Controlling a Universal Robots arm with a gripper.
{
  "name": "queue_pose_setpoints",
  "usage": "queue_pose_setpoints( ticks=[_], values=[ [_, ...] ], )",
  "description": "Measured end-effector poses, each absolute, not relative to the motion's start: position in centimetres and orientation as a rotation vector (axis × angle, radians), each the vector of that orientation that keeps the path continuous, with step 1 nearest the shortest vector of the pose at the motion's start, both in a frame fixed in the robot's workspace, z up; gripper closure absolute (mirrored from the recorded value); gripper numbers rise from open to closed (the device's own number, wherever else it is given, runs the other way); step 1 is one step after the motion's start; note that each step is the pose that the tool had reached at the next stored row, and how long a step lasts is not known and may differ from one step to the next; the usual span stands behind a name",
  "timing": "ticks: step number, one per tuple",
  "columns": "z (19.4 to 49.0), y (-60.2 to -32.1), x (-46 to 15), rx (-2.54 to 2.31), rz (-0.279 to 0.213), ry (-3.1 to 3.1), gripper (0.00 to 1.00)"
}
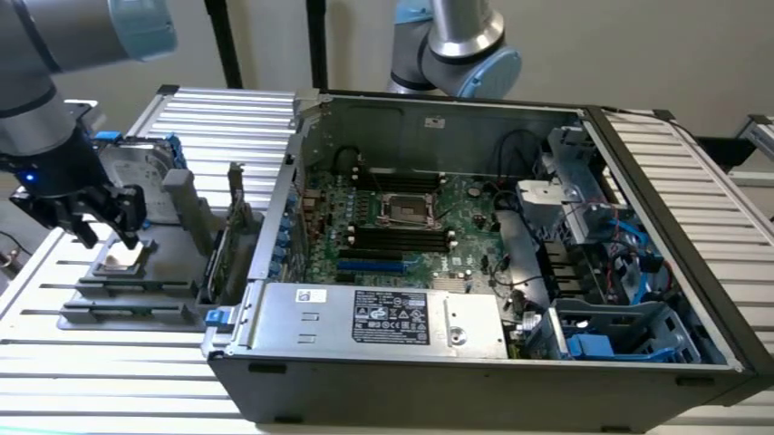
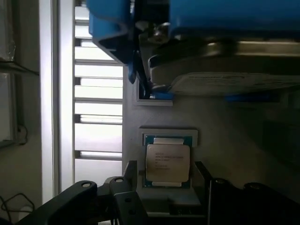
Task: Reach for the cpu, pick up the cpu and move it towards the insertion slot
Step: 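Pick up the cpu and move it towards the insertion slot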
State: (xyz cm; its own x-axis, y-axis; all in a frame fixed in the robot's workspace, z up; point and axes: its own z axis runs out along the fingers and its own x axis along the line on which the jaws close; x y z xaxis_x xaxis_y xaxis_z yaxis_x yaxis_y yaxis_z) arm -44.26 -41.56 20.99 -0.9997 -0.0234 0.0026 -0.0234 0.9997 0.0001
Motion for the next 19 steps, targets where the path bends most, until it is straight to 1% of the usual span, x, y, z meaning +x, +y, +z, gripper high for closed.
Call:
queue_pose_setpoints(
  ticks=[9,11,12,19],
  values=[
    [20.7,-41.5,-44.2,0.031,0.000,-3.139,0.41],
    [20.6,-41.5,-44.2,0.031,-0.001,-3.139,0.39],
    [20.5,-41.5,-44.2,0.031,-0.002,-3.139,0.33],
    [19.5,-41.5,-43.9,0.031,-0.009,-3.139,0.33]
  ],
)
